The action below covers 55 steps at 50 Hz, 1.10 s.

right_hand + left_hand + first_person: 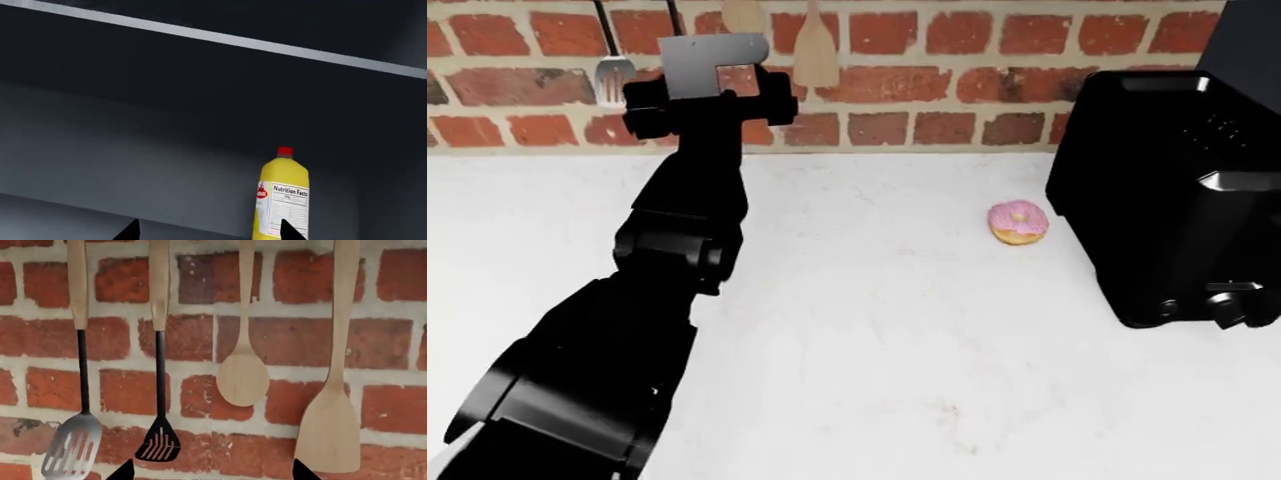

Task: Pick the bar and peanut butter from the counter and place them in the cabinets closest to them.

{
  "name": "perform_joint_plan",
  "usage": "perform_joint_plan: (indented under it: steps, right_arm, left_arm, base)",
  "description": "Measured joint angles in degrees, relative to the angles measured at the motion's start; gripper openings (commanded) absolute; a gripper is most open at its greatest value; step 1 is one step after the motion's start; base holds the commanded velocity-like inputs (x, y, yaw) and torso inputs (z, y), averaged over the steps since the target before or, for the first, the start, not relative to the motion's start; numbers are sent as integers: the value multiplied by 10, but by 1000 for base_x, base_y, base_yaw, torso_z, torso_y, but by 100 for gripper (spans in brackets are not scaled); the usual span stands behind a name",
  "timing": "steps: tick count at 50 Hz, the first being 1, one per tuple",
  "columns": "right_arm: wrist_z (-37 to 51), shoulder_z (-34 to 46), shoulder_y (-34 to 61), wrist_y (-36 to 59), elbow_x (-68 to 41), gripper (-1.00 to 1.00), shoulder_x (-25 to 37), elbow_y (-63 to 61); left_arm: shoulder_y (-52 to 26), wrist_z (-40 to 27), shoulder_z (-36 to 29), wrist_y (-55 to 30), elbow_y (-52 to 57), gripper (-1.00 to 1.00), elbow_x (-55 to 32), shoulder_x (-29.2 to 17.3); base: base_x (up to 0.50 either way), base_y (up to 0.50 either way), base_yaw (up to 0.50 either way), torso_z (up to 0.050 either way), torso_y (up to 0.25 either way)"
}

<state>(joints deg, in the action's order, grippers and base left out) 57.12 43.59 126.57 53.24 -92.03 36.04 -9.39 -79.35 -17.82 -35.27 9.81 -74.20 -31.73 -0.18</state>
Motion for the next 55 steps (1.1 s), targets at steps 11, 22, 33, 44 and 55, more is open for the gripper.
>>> perform_joint_plan:
  steps: [11, 22, 33, 44, 55]
  right_arm:
    - [20, -12, 9, 7, -28, 100, -4, -11]
    - [61, -27, -2, 8, -90, 100, 9, -53]
    - [111, -46, -84, -29, -150, 100, 39, -161]
    - [115, -67, -268, -94, -89, 100, 78, -313]
    - [54, -60, -516, -172, 109, 100, 99, -423]
  left_arm:
    - [21, -36, -38, -39, 128, 100, -35, -38]
    - [86, -110, -52, -127, 394, 100, -84, -127]
    - [171, -227, -52, -208, 727, 100, -126, -255]
    - [281, -322, -43, -208, 967, 100, -118, -366]
    - [374, -372, -14, -161, 1080, 100, -112, -448]
  base:
    - [-500, 6, 0, 0, 0]
    - [-500, 6, 0, 0, 0]
    - [-500, 6, 0, 0, 0]
    - [-500, 6, 0, 0, 0]
    - [-455, 5, 0, 0, 0]
